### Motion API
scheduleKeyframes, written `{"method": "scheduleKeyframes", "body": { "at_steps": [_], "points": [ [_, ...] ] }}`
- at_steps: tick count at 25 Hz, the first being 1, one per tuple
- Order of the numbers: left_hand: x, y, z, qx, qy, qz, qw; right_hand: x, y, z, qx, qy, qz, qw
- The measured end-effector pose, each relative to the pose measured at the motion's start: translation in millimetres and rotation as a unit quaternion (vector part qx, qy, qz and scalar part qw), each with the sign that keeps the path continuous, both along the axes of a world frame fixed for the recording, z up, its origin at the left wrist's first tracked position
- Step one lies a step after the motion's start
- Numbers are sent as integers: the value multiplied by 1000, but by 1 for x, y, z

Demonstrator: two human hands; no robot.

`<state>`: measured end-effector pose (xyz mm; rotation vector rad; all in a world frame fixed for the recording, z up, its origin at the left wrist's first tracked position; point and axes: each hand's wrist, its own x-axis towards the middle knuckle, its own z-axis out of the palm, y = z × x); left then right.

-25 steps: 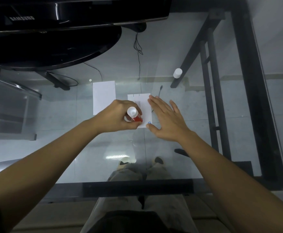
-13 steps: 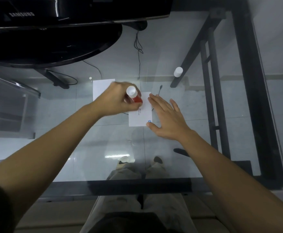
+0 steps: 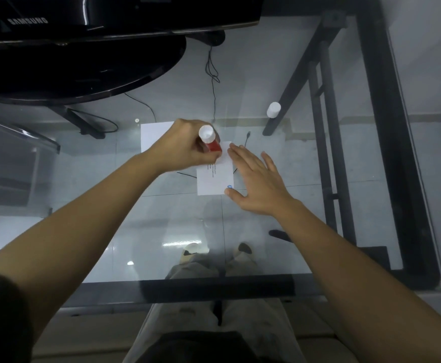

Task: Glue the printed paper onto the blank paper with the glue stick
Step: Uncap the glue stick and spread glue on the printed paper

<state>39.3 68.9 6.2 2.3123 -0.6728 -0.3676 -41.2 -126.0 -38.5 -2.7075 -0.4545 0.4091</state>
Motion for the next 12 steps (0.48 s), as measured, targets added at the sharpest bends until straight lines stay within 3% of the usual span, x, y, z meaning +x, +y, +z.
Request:
{"method": "scheduleKeyframes", "body": {
  "at_steps": [7, 12],
  "points": [
    [-39, 2, -2, -1, 15, -70, 997, -5, 0, -2, -60, 23, -57, 996],
    [5, -7, 1, 28, -5, -8, 1000, -6, 0, -2, -46, 33, -68, 996]
  ]
}}
